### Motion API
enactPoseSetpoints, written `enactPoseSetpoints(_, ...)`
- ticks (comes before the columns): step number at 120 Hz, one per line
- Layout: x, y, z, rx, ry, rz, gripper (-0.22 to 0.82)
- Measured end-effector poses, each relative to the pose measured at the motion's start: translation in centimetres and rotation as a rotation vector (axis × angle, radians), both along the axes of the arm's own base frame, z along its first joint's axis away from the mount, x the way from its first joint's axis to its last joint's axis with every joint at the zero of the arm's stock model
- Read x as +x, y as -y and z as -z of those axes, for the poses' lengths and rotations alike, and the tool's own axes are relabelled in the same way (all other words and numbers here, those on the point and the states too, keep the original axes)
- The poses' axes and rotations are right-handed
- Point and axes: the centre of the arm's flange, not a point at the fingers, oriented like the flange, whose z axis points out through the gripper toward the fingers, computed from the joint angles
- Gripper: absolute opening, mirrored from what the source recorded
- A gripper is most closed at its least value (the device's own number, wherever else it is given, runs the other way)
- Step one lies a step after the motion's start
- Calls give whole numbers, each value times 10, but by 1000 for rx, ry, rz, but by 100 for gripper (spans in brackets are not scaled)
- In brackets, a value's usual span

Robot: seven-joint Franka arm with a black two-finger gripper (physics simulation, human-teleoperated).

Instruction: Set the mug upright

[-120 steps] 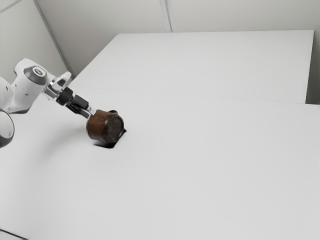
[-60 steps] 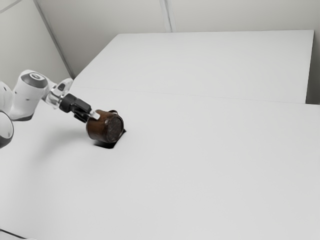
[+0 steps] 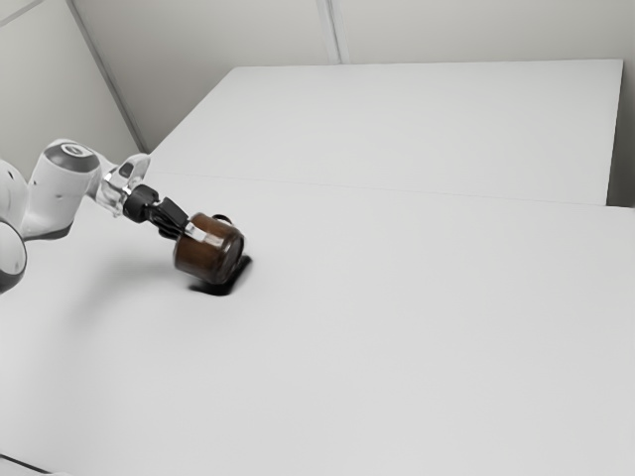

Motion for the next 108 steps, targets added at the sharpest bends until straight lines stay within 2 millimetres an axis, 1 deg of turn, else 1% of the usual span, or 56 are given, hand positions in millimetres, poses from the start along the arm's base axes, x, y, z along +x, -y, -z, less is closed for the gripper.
enactPoseSetpoints(8, 0, 1, -4, 0, 1, 4, -11)
enactPoseSetpoints(24, 0, 2, -11, 6, 6, 6, -14)
enactPoseSetpoints(40, -4, 5, -27, 23, 17, 9, -16)
enactPoseSetpoints(48, -5, 12, -37, 46, 24, 18, -16)
enactPoseSetpoints(56, -7, 25, -46, 87, 30, 36, -17)
enactPoseSetpoints(68, -13, 56, -58, 190, 40, 75, -17)
enactPoseSetpoints(80, -21, 78, -61, 315, 57, 109, -17)
enactPoseSetpoints(91, -27, 105, -67, 441, 91, 153, -17)
enactPoseSetpoints(108, -44, 143, -70, 601, 144, 213, -17)
